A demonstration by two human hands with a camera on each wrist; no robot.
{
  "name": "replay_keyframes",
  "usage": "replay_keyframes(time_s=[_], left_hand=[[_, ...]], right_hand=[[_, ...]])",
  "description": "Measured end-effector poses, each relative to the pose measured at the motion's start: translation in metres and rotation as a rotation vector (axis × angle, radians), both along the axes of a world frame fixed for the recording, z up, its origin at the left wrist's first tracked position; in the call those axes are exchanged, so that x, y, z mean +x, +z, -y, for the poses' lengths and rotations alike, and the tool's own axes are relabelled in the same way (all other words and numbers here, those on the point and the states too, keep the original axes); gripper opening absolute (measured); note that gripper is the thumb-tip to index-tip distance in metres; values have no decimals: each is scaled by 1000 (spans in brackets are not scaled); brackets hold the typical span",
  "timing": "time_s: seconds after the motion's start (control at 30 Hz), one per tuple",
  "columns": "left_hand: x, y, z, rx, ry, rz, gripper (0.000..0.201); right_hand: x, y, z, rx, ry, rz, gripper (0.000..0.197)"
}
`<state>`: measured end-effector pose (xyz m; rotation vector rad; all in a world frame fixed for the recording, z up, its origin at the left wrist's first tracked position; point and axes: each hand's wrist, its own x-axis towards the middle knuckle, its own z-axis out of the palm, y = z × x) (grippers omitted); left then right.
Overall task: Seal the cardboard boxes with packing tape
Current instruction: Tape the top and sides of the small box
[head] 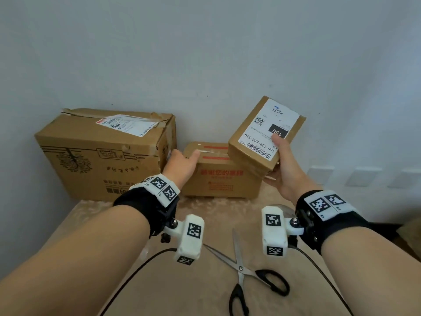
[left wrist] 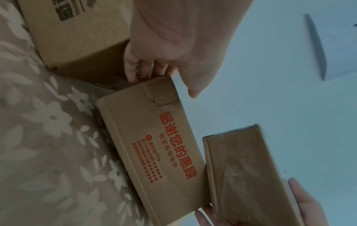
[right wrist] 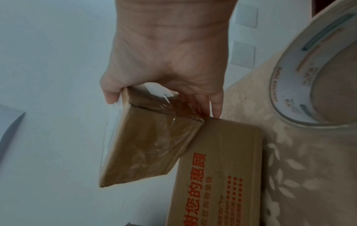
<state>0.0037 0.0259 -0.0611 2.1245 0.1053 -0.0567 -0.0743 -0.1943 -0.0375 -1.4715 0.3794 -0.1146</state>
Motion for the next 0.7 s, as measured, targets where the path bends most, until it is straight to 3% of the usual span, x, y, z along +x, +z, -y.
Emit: replay_keyframes(time_s=[0.07, 0.2, 0.47, 0.53, 0.6, 0.67, 0.7], left_hand=[[-16, 5, -1, 158, -11, -2, 78], [-53, 17, -8, 490, -123, -46, 74], [-101, 33, -35, 831, -340, -79, 54], [-106, 43, -38, 948, -419, -103, 49], [-109, 61, -34, 978, -419, -11, 45], [-109, 81, -25, 869, -348, 202, 44], [-108, 89, -19, 731, -316, 315, 47]], right_hand=[[-15, 3, -6, -1, -10, -3, 37], [-45, 5, -13, -30, -9, -34, 42], [-85, 14, -16, -21, 114, -156, 51], [-89, 28, -17, -14, 138, -135, 43], [-85, 45, -19, -40, 110, -44, 35], [-77, 59, -20, -190, 53, 50, 51], [-71, 64, -20, -317, 6, 89, 65]])
